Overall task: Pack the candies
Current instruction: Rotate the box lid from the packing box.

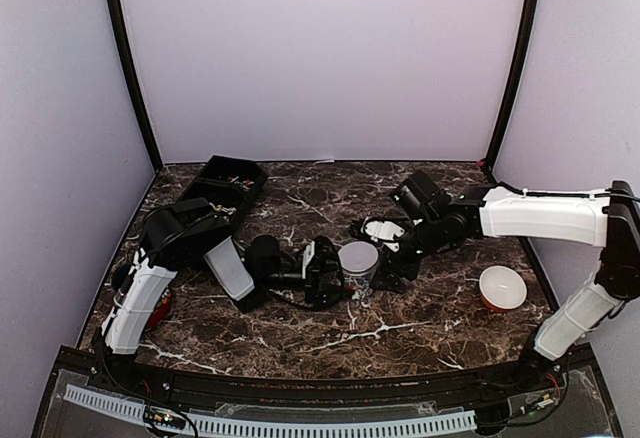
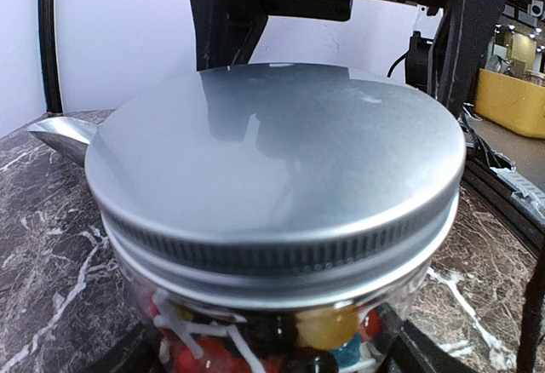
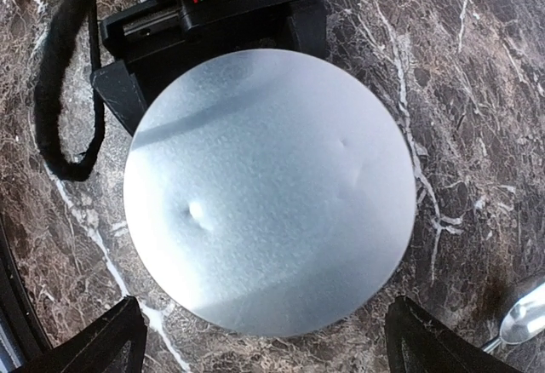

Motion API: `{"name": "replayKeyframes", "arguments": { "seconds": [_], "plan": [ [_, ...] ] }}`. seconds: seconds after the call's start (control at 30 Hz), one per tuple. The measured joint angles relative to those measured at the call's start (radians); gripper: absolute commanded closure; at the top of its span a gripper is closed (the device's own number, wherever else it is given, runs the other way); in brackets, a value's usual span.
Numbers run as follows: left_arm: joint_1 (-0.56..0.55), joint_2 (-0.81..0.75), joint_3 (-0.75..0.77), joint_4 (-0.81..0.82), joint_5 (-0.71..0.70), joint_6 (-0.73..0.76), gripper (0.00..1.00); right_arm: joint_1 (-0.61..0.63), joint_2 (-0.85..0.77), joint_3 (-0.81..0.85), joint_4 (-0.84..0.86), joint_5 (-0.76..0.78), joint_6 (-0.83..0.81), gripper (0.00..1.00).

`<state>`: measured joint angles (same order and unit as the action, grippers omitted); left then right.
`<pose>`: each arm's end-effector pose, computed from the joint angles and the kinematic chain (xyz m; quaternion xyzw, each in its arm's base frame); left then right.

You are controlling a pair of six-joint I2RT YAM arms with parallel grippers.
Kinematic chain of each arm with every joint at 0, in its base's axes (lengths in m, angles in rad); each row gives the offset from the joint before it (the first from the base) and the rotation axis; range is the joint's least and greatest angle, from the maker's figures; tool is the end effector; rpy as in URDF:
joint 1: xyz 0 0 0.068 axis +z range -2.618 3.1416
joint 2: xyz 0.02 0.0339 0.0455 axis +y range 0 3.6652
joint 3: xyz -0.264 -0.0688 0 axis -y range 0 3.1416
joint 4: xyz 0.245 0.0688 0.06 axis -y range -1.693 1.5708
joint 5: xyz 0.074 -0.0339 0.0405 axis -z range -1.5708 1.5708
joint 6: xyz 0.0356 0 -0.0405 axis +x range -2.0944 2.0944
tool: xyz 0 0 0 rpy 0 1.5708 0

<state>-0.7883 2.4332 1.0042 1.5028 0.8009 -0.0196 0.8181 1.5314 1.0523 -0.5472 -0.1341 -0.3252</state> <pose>0.2731 -0.3109 0.0585 0.4998 0.4739 -0.5092 0.5162 0.2093 0.2304 0.2241 -0.5351 0.7985 0.1280 0.2444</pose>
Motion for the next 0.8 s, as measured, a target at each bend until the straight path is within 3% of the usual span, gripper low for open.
{"name": "replayKeyframes", "arguments": {
  "seconds": [0.37,0.8],
  "plan": [
    [0.000,0.000,0.000,0.000,0.011,0.000,0.23,-0.010,0.034,0.229,-0.121,-0.051,-0.084,0.02],
    [0.000,0.000,-0.001,-0.001,0.026,0.001,0.23,-0.010,0.179,0.315,-0.219,-0.123,-0.199,0.02]
  ]
}}
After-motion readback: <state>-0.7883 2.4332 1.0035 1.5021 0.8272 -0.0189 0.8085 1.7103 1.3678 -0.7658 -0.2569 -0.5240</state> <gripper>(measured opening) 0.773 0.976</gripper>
